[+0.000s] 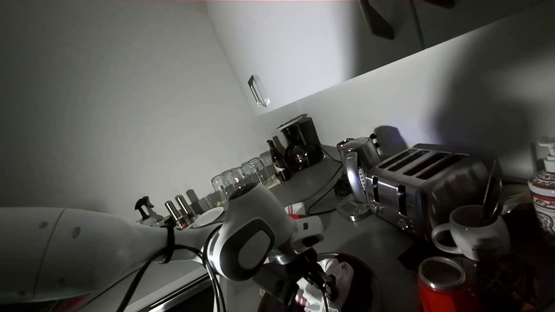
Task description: Use the cloth to wipe the plate
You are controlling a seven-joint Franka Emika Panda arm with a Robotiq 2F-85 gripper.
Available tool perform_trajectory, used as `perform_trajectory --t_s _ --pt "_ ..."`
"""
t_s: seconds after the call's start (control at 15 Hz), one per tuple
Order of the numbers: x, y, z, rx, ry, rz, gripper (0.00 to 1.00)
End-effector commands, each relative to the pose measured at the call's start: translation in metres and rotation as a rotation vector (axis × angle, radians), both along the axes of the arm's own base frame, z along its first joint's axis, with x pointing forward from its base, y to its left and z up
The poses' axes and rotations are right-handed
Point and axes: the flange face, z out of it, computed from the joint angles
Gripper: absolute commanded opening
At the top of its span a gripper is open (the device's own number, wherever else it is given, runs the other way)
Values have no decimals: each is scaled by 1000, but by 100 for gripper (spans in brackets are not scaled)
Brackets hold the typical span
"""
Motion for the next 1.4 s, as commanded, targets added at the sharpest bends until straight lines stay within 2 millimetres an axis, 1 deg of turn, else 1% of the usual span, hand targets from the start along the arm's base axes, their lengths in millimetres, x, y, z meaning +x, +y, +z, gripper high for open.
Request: perform_trajectory --t_s 0.0,0.73,0.8,0.87,1.07,1.33 --pt "1 -1 0 0 1 0 14" --pt "1 -1 0 0 2 0 14" --pt "1 -1 0 0 2 0 7" --pt "3 0 -1 -2 -3 -5 7" --pt "8 12 -8 12 0 7 8" --pt "7 26 -16 25 4 35 8"
